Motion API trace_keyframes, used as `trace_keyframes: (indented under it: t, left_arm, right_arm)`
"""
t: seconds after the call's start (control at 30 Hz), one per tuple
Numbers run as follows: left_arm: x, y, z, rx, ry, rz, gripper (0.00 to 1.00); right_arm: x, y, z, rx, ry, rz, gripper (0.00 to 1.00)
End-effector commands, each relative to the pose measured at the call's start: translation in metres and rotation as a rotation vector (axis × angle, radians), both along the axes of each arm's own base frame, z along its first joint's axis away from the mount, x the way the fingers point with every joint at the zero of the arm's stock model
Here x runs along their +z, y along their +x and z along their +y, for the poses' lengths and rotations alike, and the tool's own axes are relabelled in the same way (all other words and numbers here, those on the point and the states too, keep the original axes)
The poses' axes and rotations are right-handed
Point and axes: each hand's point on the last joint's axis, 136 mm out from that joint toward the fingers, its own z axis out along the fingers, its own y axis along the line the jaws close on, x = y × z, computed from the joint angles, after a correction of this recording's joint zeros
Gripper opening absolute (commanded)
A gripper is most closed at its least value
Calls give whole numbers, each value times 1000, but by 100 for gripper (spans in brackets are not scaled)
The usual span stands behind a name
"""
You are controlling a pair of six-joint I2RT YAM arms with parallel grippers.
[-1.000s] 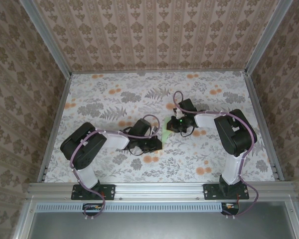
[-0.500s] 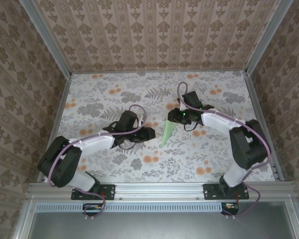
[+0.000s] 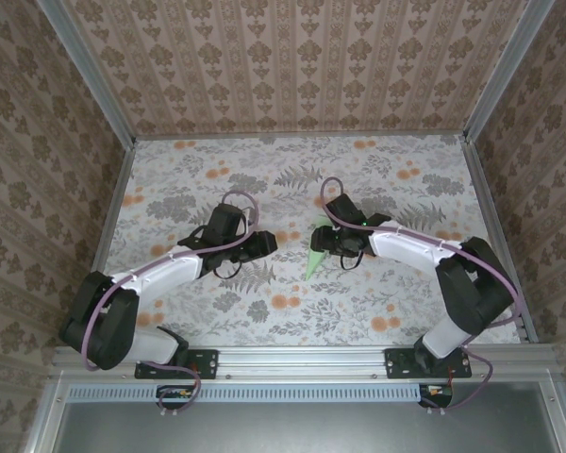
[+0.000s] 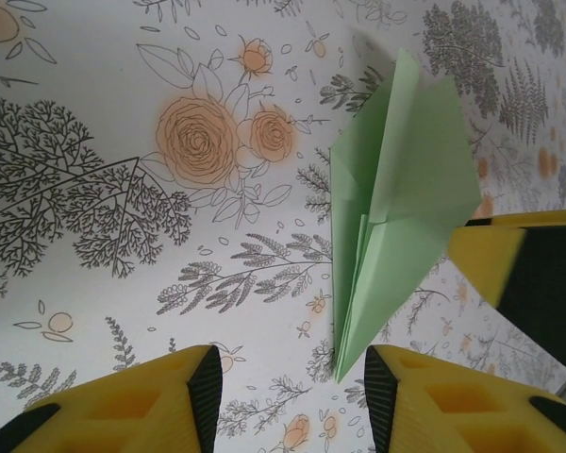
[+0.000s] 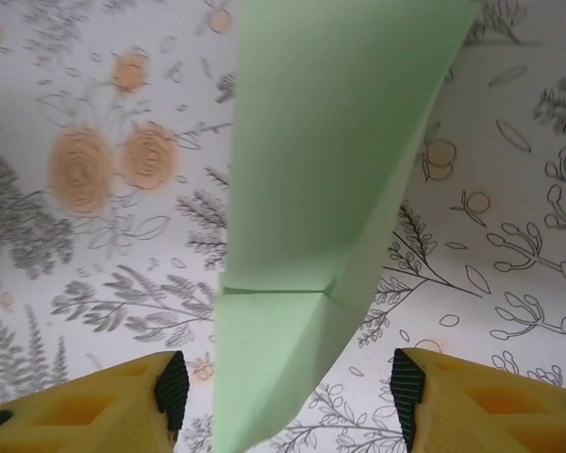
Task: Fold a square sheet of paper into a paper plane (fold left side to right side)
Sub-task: Turn over the paper plane at the top-center of the table.
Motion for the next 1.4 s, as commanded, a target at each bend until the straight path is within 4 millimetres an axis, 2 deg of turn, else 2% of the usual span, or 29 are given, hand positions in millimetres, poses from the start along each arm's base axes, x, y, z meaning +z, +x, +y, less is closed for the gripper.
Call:
trace_keyframes:
  t: [0.0,0.07,0.13,0.23,0.3,0.47,0.57,0.63,0.77,0.87,0.93,1.07,1.2,1.23,1.3,1.37]
  left_arm:
    - [6,2,6,3,26,-31,47]
    - [7,1,8,3,35,-33,47]
    - [8,2,9,3,45,-37,47]
    - [10,3,10,2,55,-44,48]
    - [11,3,11,1,59,-46,48]
    - [17,4,16,11,79,-66,48]
    - [20,4,21,20,92,-79,48]
    - [22,4,23,24,95,-84,48]
    - [21,3,25,26,98,-79,49]
    - [20,3,24,24,99,-75,49]
    - [19,3,24,23,97,-73,49]
    - [18,3,23,23,96,-68,51]
    - [19,5,24,25,101,-76,54]
    - [19,6,24,26,103,-81,55]
    - [21,7,25,30,104,-92,59]
    - [25,10,27,38,104,-112,63]
  right_arm:
    - [-19,-4,-4,-47,-39,51,54]
    - [-22,-6,0,-39,-27,60,46]
    - [-18,-3,7,-24,2,46,32]
    - [-2,1,21,29,61,-8,8]
    - [12,2,33,83,119,-42,0]
    - [39,-9,52,171,262,-89,0]
    - [38,-18,48,168,318,-82,0]
    - [25,-23,40,146,338,-59,0]
    - [-16,-32,12,79,319,24,0]
    - [-39,-37,-13,32,260,70,4]
    - [-44,-40,-24,16,212,81,11]
    - [-36,-42,-48,-10,74,71,24]
    - [-14,-43,-66,-19,-49,43,34]
    - [-11,-44,-66,-12,-73,39,35]
    - [10,-45,-63,2,-93,-4,39]
    - [20,-47,-54,30,-99,-20,43]
